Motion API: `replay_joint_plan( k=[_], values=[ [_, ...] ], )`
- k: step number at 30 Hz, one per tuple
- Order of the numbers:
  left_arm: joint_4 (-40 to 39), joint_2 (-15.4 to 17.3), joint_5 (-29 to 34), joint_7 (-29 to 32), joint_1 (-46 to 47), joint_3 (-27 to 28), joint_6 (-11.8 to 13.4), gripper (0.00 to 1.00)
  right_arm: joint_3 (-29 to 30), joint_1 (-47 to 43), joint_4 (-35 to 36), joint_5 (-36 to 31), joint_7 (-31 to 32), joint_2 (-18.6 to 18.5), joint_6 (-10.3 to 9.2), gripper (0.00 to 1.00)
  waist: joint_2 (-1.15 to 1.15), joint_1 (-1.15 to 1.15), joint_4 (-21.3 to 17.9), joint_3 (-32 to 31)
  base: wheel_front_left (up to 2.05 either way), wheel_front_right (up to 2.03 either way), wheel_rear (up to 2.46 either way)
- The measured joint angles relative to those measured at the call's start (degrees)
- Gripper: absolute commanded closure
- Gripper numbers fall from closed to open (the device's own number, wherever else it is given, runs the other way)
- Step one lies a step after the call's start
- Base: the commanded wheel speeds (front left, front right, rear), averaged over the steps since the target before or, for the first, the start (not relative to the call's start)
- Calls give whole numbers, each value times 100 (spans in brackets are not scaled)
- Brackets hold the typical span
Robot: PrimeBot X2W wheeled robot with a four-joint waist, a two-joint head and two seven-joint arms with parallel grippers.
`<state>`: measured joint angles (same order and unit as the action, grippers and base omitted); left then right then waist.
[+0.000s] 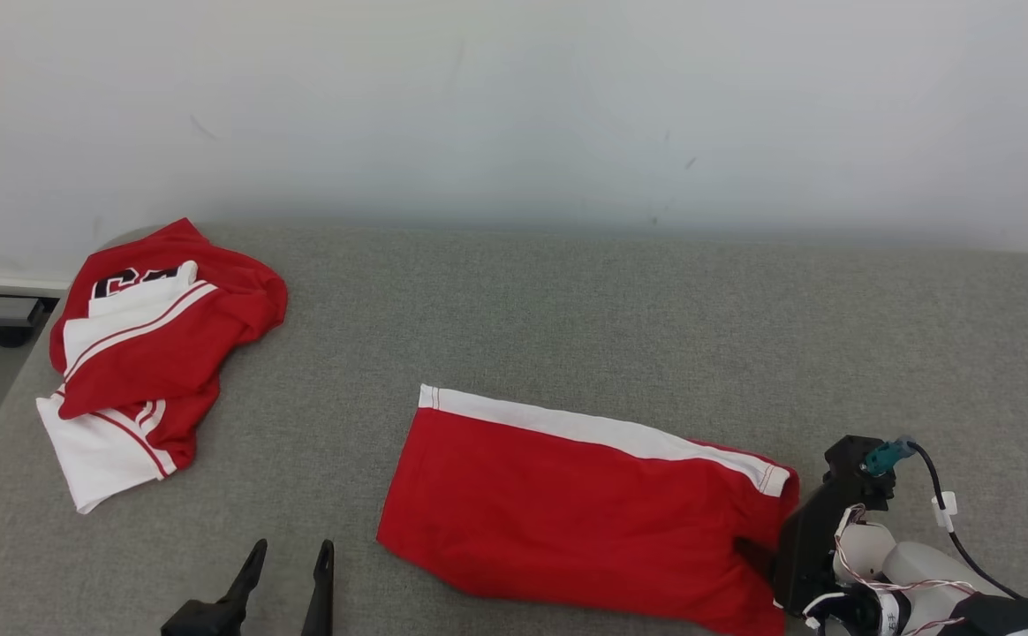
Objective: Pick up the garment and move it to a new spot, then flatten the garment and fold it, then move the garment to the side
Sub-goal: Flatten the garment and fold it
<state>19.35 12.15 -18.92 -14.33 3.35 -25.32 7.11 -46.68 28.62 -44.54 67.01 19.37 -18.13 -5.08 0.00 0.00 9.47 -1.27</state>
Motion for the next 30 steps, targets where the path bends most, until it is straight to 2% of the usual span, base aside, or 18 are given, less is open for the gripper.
replay_joint_plan(
  k=[1,2,3,4,13,21,26,30],
  values=[
    [-26,-19,31,1,-13,22,0,0,10,9,-7,25,13,8,-4,0,0,0,0,17,0,0,0],
    [-34,-45,41,2,-30,42,0,0,18,20,-26,44,25,18,-4,14,0,0,-1,35,0,0,0],
    [-40,-78,47,7,-48,55,0,0,46,32,-45,57,30,27,-3,62,0,1,-1,48,0,0,0],
    [-45,-107,73,24,-51,47,0,0,90,35,-65,84,29,32,-3,98,1,0,3,59,0,0,0],
    [-202,-176,187,70,-163,308,0,0,214,136,-281,208,35,32,215,100,1,1,-58,50,0,0,0],
    [-343,-242,301,154,-280,428,0,0,172,310,-364,69,142,-671,477,100,1,1,-254,-12,0,0,0],
    [-393,-315,333,245,-324,405,0,0,360,358,-148,494,500,-625,870,100,1,1,-419,-57,0,0,0],
    [-409,-315,338,279,-324,407,0,0,506,360,81,842,766,-521,990,100,1,1,-441,-88,0,0,0]
  ],
)
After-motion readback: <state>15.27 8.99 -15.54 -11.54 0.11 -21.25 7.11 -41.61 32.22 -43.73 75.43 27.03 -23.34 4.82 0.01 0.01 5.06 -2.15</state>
